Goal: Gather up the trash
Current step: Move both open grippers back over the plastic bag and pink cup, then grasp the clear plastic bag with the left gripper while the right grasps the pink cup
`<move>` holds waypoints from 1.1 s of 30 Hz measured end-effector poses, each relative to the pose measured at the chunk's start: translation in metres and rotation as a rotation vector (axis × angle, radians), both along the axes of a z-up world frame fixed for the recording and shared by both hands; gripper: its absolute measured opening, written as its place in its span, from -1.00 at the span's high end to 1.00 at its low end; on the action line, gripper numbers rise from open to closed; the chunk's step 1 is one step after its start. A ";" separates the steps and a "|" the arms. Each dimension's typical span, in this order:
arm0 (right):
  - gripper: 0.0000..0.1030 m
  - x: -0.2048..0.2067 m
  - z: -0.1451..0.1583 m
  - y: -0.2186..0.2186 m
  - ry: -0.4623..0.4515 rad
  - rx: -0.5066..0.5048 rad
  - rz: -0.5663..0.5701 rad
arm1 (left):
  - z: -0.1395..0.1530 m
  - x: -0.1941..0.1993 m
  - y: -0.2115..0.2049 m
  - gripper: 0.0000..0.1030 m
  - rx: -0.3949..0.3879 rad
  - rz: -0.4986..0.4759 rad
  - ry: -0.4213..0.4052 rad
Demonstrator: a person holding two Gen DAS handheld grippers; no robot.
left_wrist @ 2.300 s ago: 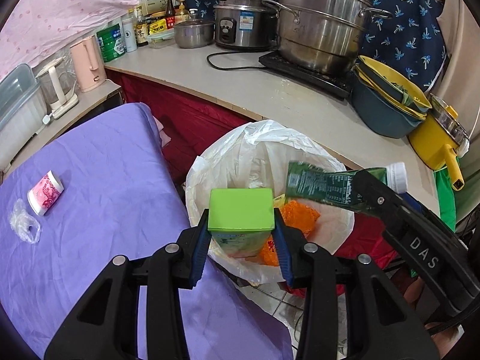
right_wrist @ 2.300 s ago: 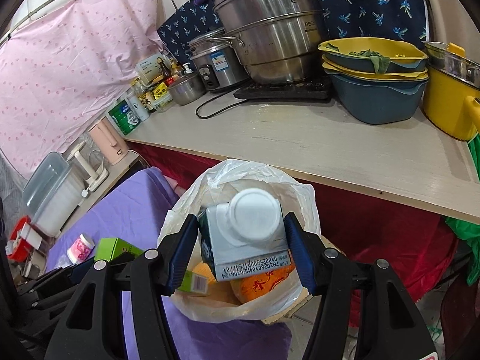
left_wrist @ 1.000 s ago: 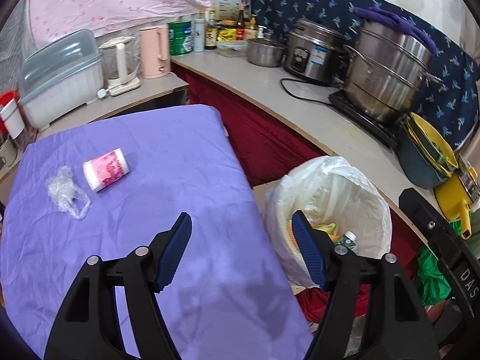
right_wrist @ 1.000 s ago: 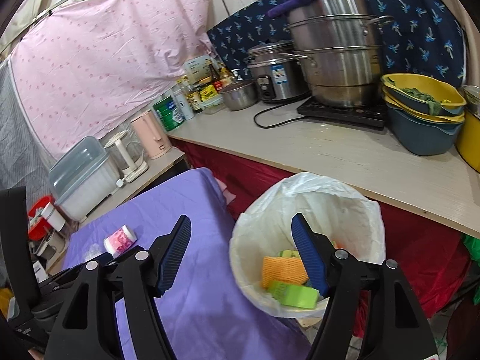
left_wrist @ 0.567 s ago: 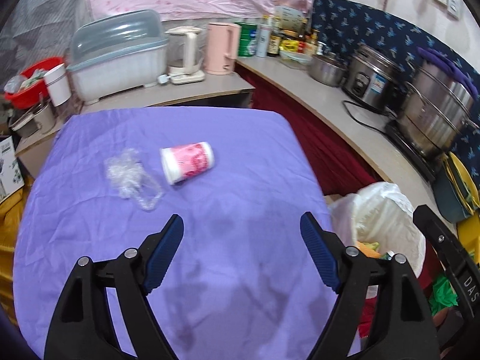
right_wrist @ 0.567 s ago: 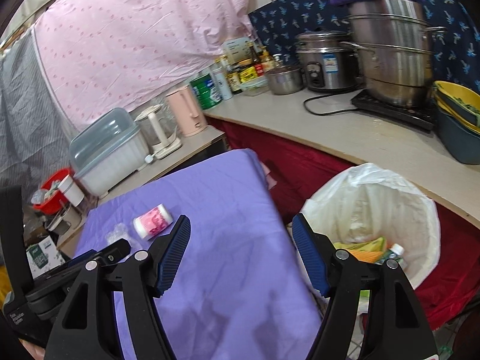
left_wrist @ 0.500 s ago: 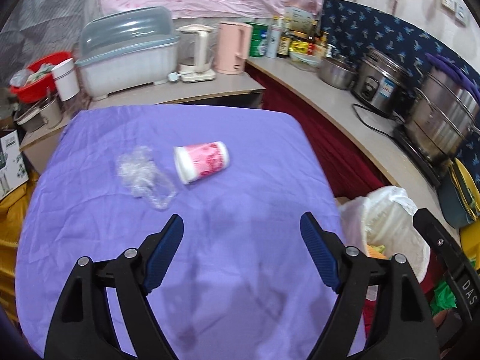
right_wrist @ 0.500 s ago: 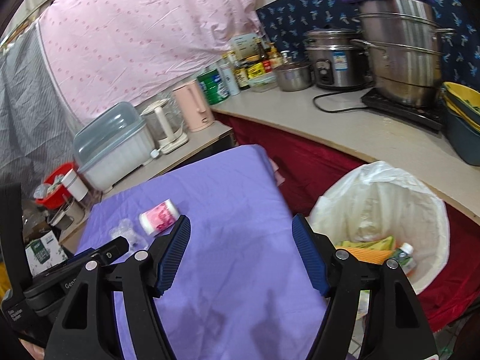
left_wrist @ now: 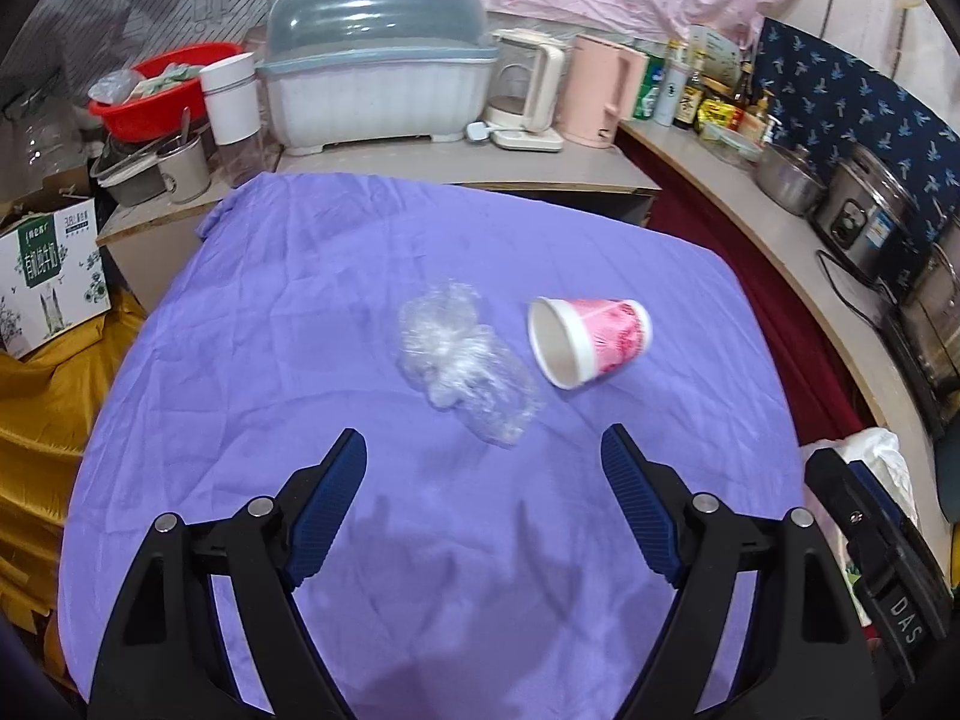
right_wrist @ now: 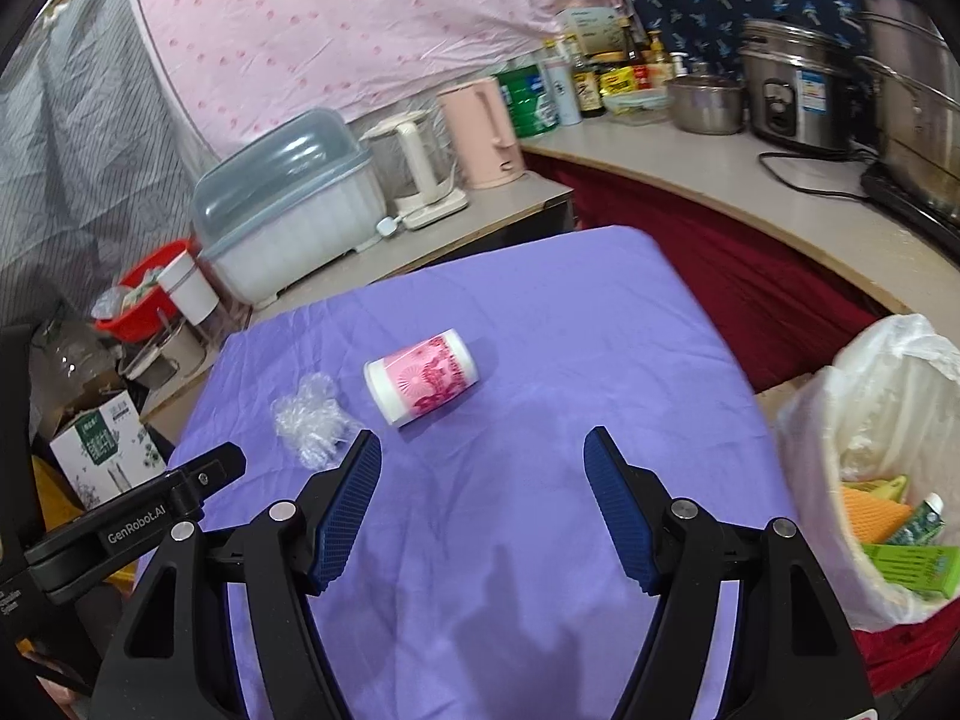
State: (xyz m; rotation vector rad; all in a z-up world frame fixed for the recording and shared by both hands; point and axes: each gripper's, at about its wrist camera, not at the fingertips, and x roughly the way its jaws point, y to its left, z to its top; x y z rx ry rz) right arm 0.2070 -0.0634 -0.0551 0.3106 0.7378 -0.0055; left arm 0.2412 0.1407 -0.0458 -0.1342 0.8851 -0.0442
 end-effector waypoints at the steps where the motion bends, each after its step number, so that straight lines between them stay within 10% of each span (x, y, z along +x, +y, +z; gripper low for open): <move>1: -0.31 0.007 -0.004 0.006 0.006 -0.001 0.010 | -0.003 0.005 0.005 -0.49 -0.002 0.008 0.006; 25: -0.29 0.134 -0.097 0.059 0.137 -0.003 0.063 | -0.064 0.115 0.035 -0.49 -0.094 0.043 0.113; 33: 0.35 0.139 -0.105 0.035 0.134 0.018 0.019 | -0.092 0.127 0.019 -0.09 -0.052 0.018 0.159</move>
